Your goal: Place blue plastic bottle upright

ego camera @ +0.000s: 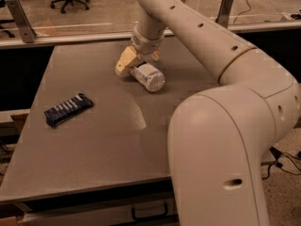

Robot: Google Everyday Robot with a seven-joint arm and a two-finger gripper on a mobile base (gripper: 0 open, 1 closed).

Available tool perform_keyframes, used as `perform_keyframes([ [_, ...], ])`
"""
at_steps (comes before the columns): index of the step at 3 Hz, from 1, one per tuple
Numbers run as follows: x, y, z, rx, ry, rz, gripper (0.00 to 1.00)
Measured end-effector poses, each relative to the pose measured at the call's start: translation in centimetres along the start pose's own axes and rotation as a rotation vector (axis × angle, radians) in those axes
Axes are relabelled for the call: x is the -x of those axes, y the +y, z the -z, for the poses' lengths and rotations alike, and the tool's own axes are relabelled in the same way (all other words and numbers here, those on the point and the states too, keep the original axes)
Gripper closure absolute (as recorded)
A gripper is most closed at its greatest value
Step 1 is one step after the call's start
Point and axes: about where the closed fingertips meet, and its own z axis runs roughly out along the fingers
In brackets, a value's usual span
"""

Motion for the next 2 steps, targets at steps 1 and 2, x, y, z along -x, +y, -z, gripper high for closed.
perform_keyframes([
  [1, 0.1, -0.3, 1.2, -0.056, -0.002, -0.018, 0.39],
  [2, 0.6, -0.2, 4.5, -0.132, -0.041, 0.011, 0.63],
])
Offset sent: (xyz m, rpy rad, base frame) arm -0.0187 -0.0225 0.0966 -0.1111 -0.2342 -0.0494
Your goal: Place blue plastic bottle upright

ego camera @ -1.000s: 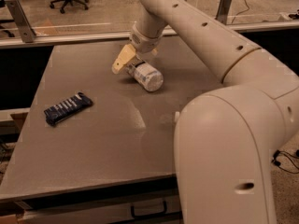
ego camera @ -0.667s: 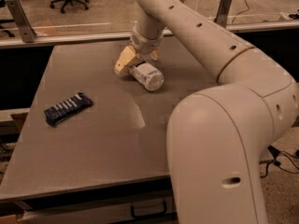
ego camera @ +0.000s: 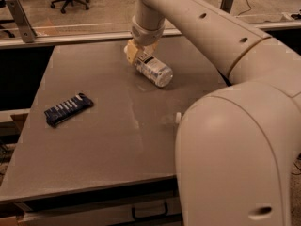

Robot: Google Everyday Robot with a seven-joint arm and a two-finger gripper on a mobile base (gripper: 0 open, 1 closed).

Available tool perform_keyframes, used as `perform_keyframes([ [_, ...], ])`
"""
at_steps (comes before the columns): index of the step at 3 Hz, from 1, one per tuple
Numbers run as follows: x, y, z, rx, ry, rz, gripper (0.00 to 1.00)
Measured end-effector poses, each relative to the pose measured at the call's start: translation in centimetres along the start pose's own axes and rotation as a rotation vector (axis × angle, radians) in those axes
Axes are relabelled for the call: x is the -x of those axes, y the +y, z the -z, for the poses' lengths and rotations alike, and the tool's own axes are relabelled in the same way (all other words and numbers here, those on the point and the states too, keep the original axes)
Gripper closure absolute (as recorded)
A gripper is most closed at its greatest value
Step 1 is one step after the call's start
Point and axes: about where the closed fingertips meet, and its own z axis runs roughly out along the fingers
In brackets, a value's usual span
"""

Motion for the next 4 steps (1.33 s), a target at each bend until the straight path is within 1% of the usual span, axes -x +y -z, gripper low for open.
perform_keyframes([
  [1, 0.3, -1.2, 3.9, -0.030, -0.113, 0.038, 0.86],
  [2, 0.2, -4.3, 7.8, -0.037, -0.295, 0.074, 1.00],
  [3, -0.7, -6.6, 8.7, -0.069, -0.332, 0.085, 1.00],
  [4, -0.8, -6.8, 8.2, -0.039, -0.336, 0.085, 1.00],
])
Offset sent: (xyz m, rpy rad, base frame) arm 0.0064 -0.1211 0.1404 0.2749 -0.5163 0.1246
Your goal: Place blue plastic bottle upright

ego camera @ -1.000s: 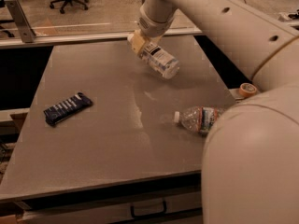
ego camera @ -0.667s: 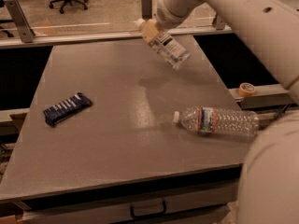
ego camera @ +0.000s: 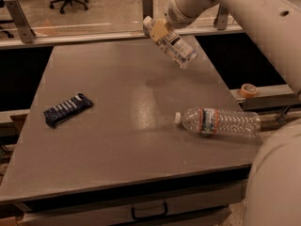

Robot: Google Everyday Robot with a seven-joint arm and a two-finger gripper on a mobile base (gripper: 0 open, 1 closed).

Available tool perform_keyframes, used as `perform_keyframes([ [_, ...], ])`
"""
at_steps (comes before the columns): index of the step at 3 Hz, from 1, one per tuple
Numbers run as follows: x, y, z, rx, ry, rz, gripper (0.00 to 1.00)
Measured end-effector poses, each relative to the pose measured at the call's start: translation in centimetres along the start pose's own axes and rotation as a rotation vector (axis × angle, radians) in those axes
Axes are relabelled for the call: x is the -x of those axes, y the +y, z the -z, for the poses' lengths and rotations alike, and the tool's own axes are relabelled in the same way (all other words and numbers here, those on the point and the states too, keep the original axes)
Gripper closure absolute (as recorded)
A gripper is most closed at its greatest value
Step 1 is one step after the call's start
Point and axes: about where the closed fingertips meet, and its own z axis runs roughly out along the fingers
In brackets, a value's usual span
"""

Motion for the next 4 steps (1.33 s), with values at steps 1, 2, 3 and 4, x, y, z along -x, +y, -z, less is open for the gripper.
perform_keyframes([
  [1, -0.2, -3.0, 1.6, 0.023, -0.045, 0.026, 1.00],
  [2, -0.2, -5.3, 3.5, 0.092, -0.134, 0.055, 1.00],
  [3, 0.2, -6.4, 5.4, 0.179, -0.260, 0.061, 1.00],
  [4, 0.0, -8.1, 8.2, 0.202, -0.387, -0.006, 1.00],
])
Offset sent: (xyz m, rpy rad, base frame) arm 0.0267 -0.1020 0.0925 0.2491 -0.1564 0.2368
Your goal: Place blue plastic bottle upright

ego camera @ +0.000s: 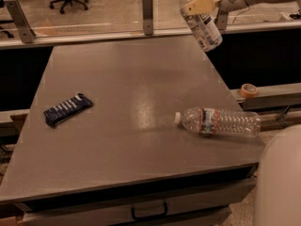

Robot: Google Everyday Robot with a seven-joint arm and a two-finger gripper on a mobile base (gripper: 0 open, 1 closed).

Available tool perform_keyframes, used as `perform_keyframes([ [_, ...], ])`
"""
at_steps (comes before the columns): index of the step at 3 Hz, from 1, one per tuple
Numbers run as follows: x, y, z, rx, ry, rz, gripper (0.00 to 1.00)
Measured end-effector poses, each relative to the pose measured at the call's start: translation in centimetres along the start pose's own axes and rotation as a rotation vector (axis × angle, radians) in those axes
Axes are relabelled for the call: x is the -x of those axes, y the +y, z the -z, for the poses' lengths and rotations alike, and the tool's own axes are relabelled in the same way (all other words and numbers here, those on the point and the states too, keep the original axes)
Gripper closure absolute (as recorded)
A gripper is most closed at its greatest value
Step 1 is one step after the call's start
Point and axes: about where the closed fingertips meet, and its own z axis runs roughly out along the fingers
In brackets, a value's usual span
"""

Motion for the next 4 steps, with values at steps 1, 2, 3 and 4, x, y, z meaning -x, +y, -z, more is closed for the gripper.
perform_keyframes([
  [1, 0.3, -0.3, -0.2, -0.008, -0.031, -0.010, 1.00],
  [2, 0.0, 0.5, 0.7, -0.002, -0.049, -0.059, 1.00],
  [3, -1.3, 2.1, 2.5, -0.001, -0.104, -0.135, 1.00],
  [4, -2.8, 3.7, 3.4, 0.016, -0.198, -0.204, 1.00],
])
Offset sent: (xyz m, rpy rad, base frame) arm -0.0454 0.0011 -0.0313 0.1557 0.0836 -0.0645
